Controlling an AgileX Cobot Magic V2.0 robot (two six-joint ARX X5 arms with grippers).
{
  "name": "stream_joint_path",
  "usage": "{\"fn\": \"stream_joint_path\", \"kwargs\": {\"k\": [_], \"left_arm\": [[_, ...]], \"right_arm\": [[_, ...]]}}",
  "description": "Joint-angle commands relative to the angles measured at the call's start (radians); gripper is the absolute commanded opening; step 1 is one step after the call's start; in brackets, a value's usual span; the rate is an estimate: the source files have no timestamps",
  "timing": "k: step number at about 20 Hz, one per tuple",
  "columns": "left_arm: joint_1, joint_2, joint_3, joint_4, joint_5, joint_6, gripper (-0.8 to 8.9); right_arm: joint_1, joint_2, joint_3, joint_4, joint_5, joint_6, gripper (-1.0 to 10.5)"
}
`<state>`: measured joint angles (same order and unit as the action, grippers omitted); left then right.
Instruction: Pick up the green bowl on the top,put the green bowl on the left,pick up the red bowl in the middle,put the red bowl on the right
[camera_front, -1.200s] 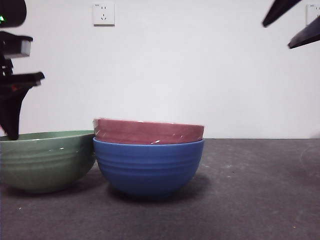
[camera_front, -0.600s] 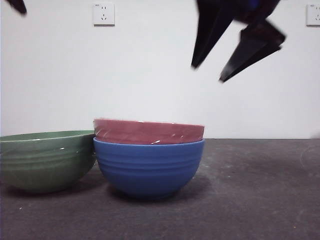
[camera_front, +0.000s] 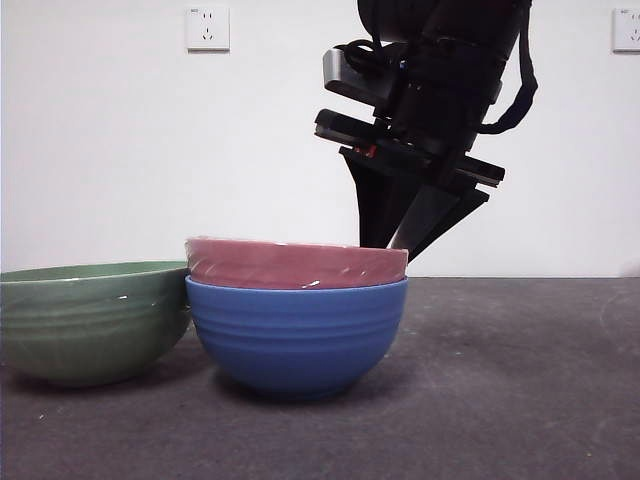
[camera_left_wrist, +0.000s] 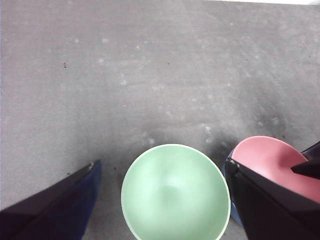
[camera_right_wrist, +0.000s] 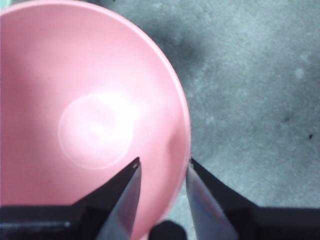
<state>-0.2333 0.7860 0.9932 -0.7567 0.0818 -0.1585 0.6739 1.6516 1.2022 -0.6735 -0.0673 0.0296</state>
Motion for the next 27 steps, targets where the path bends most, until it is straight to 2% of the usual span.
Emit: {"fn": "stream_joint_path", "kwargs": {"k": [1, 5, 9, 18, 20, 24, 25, 27], "left_arm": [[-0.003, -0.003, -0.003, 0.000, -0.003, -0.005, 4.09], [-0.003, -0.002, -0.003, 0.000, -0.003, -0.005, 4.09], [-0.003, -0.002, -0.003, 0.000, -0.003, -0.005, 4.09], [-0.003, -0.002, -0.003, 0.000, -0.002, -0.003, 4.09], [-0.003, -0.002, -0.003, 0.000, -0.002, -0.003, 4.09], [-0.003, -0.002, -0.003, 0.000, 0.001, -0.003, 4.09], [-0.003, -0.002, -0.003, 0.000, 0.001, -0.003, 4.09], [-0.003, -0.002, -0.003, 0.000, 0.002, -0.003, 4.09]], "right_arm": [[0.002, 0.008, -0.001, 0.007, 0.000, -0.006, 0.5], [0.003, 0.001, 0.000, 0.009, 0.000, -0.005, 0.2], [0.002, -0.028, 0.000, 0.011, 0.048, -0.006, 0.2], [-0.005, -0.217, 0.005, 0.013, 0.051, -0.002, -0.1], [-0.020, -0.291, 0.005, -0.018, 0.106, -0.001, -0.1], [-0.117, -0.440, 0.005, -0.225, 0.328, 0.002, -0.1], [-0.164, -0.463, 0.005, -0.287, 0.338, 0.013, -0.1], [-0.275, -0.495, -0.019, -0.359, 0.301, 0.024, -0.1]]}}
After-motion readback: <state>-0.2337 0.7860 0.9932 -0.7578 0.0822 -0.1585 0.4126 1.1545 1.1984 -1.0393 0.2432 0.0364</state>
